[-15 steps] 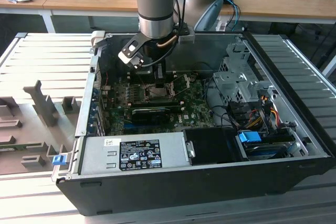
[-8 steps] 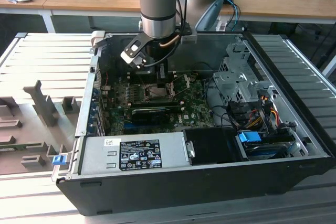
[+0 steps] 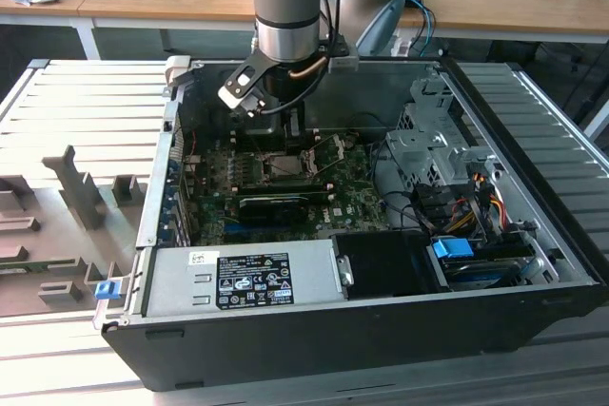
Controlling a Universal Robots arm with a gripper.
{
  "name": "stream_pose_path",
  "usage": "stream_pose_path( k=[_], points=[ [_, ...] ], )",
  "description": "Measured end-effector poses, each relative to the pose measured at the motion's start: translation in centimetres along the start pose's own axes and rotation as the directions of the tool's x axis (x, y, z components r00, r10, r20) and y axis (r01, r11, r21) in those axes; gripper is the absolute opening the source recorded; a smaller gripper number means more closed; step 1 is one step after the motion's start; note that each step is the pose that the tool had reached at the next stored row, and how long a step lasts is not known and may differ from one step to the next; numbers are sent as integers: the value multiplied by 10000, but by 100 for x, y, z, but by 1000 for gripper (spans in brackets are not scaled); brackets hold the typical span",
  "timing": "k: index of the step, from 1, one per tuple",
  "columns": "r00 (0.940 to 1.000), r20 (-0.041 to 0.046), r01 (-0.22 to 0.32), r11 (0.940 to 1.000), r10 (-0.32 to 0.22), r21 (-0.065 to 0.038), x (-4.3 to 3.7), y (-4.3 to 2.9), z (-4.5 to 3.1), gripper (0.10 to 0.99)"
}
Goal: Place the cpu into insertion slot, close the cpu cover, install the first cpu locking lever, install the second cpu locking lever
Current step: 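Close the cpu cover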
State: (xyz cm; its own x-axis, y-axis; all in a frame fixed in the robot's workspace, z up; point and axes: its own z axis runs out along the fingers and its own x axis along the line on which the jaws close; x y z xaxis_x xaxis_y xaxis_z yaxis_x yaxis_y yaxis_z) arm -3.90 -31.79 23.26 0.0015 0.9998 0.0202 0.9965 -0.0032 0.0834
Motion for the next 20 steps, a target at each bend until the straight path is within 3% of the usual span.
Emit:
stream_pose_path(
  k=[16,20],
  points=[
    [10000,30,2,10000,-2,3,8,3,-46,106],
    [10000,55,5,10000,-5,1,13,8,-99,106]
  ],
)
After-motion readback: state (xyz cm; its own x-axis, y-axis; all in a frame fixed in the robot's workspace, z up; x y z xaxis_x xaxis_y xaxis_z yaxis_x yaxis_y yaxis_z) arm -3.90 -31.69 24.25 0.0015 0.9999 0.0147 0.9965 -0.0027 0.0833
